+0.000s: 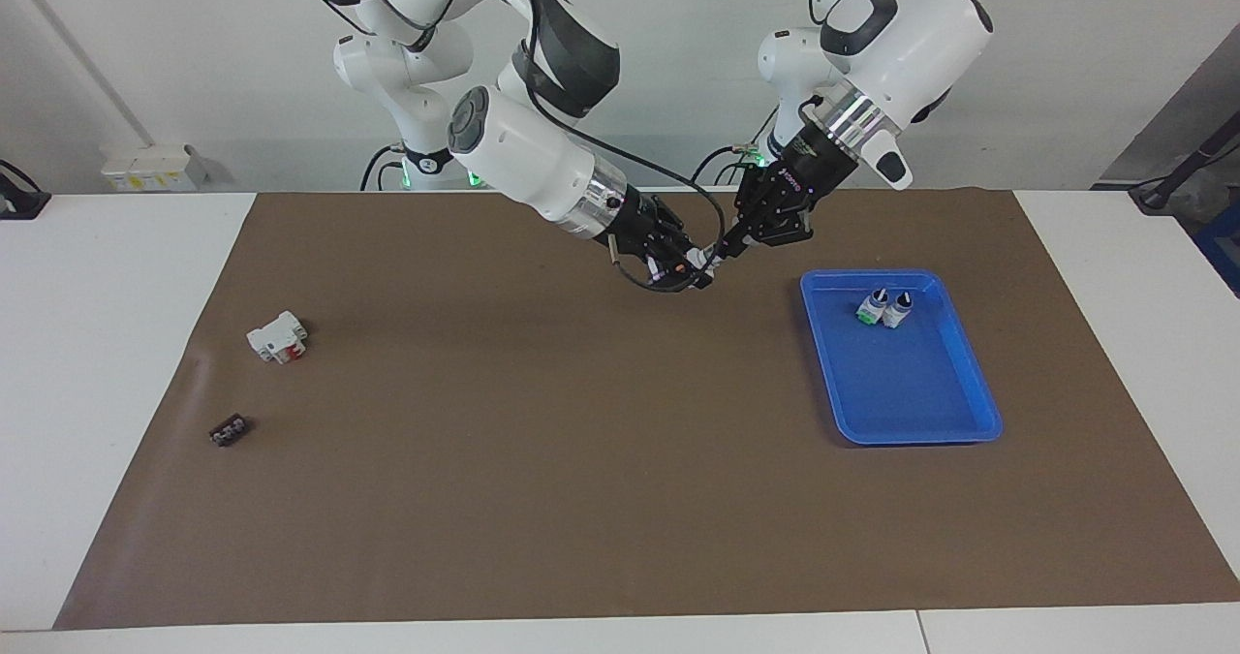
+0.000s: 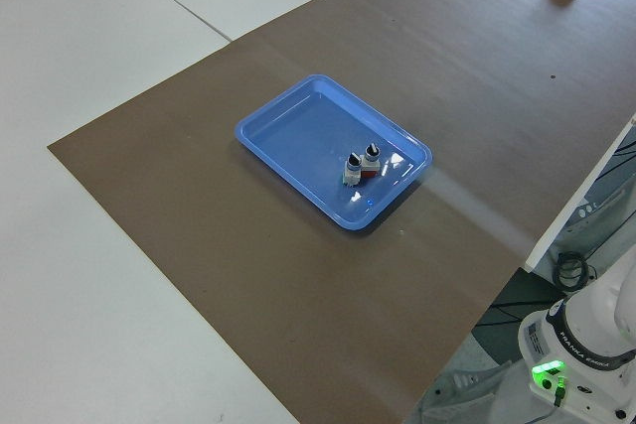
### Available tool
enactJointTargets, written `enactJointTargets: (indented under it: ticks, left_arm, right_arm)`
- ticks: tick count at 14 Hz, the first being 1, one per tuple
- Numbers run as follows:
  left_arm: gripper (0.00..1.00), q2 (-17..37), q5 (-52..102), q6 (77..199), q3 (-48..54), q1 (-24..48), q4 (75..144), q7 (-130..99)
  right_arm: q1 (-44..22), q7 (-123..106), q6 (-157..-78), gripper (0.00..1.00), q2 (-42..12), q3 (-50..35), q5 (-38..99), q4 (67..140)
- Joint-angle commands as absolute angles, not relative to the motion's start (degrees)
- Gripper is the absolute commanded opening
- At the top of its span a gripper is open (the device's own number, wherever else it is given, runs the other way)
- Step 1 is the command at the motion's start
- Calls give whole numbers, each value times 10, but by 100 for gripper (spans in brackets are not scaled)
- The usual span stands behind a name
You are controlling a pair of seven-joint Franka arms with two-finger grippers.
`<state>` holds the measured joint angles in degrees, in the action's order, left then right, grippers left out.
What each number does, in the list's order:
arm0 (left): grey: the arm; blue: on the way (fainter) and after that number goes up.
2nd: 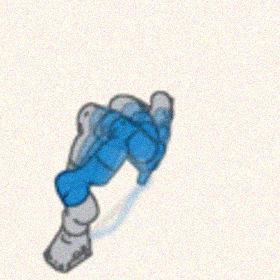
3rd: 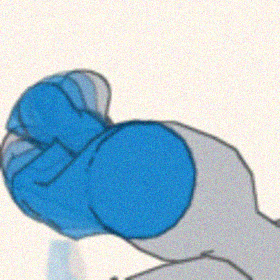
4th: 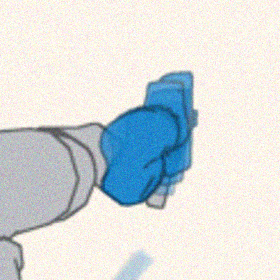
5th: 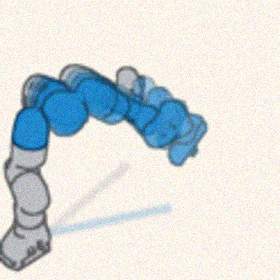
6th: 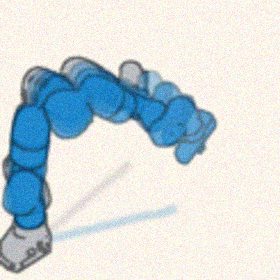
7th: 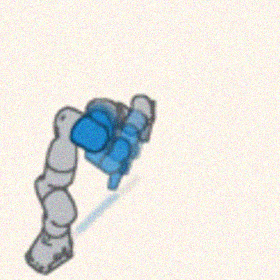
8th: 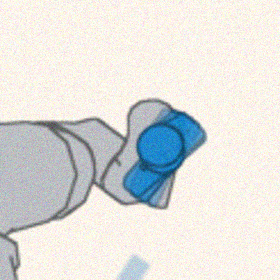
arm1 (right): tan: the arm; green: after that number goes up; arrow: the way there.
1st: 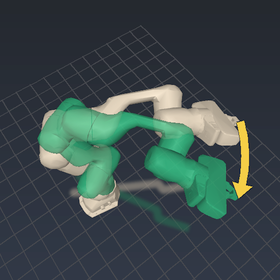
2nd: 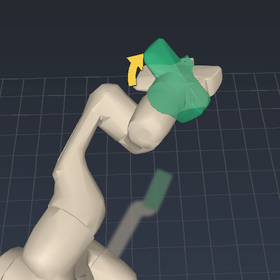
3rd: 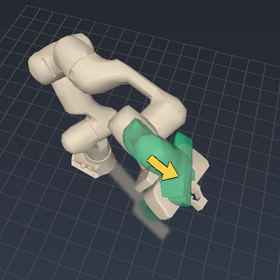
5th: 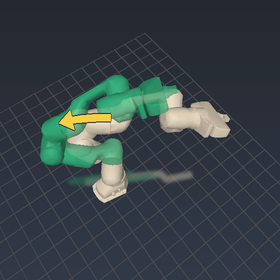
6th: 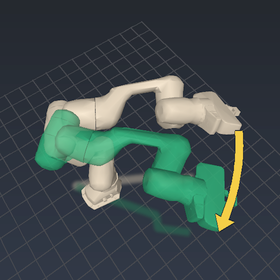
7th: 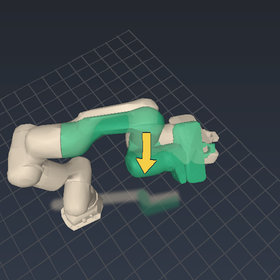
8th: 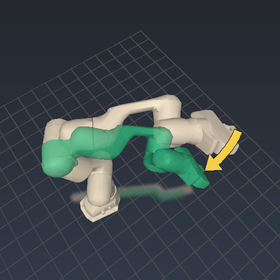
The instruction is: Turn and place switch with both arms
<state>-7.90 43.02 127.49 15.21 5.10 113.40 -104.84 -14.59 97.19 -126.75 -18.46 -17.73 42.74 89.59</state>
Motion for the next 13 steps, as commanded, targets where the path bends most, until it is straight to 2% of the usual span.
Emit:
enactJointTargets:
  ticks: [1, 13]
  left_arm:
    - [0, -94, 429, 1282, 148, 69, 1167, -1153]
    - [0, -106, 409, 1284, 148, 47, 1193, -1562]
  right_arm:
    - [-144, 979, -1274, 0, -171, -185, 436, 895]
    - [-144, 980, -1267, 0, -162, -184, 437, 900]
